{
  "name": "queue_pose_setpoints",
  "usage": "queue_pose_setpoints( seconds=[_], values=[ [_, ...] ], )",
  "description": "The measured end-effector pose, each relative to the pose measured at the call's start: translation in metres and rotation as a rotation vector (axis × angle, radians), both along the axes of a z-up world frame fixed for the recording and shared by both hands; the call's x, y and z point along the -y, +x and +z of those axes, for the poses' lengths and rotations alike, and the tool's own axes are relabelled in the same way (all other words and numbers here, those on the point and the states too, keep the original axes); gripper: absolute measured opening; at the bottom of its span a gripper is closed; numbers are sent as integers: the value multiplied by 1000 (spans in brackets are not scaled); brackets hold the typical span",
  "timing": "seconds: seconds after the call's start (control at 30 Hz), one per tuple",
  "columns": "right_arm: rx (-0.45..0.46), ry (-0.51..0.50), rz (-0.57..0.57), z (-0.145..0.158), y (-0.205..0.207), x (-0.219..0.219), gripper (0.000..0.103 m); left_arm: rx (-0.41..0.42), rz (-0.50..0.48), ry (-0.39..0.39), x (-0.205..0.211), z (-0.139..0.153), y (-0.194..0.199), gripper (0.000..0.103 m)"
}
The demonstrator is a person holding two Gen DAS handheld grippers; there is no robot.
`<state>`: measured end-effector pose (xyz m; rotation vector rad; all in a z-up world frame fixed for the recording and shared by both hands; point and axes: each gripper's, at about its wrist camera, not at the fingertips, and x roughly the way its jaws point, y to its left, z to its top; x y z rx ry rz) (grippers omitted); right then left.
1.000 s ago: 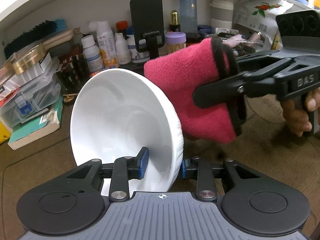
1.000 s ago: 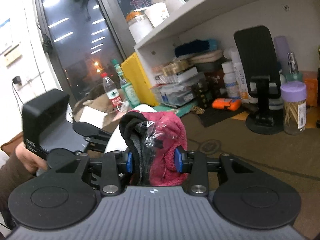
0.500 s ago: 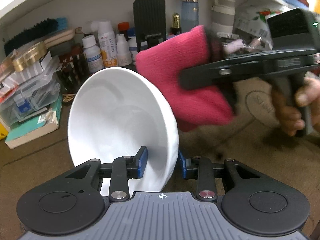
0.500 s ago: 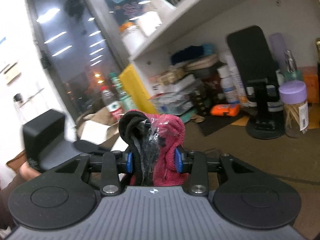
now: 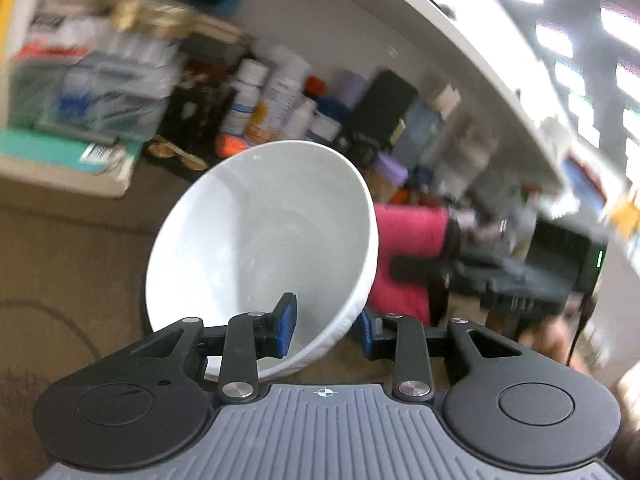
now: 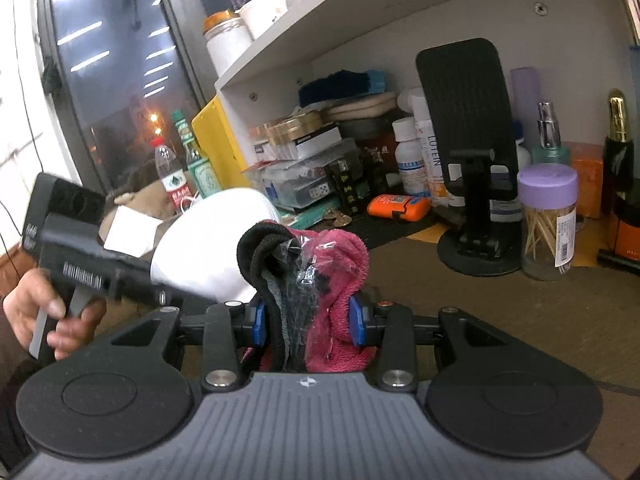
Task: Clean bowl
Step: 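Roll the bowl with the left gripper while the right gripper wipes its base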
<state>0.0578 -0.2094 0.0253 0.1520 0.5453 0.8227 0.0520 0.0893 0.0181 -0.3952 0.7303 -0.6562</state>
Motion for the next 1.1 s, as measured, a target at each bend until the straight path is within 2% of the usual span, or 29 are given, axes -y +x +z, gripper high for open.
queue_pose_setpoints(
  seconds=[0.07,0.23,0.37,0.47,0.53,0.6,0.73,0.83,0.97,1.1],
  values=[
    [13,-14,16,2,-3,-4,39,-10,20,-48,-7,-4,3,34],
    [22,-23,41,4,-5,-10,39,-84,84,-337,-40,-21,10,34],
    [30,-31,54,5,-6,-14,39,-115,135,-499,-60,-34,9,34],
    [57,-62,100,10,-6,-27,39,-144,177,-659,-76,-48,3,36],
    [84,-99,130,15,-6,-38,39,-152,208,-708,-81,-52,-1,38],
    [145,-155,183,25,-2,-61,39,-155,219,-712,-81,-53,-4,40],
    [200,-228,197,27,9,-91,39,-163,220,-705,-78,-52,-6,42],
    [286,-342,254,18,10,-117,39,-172,222,-702,-78,-54,-7,48],
    [420,-456,377,14,-9,-121,39,-171,224,-669,-92,-55,-10,53],
    [468,-448,463,24,-21,-105,39,-175,213,-627,-101,-53,-10,55]
  ],
)
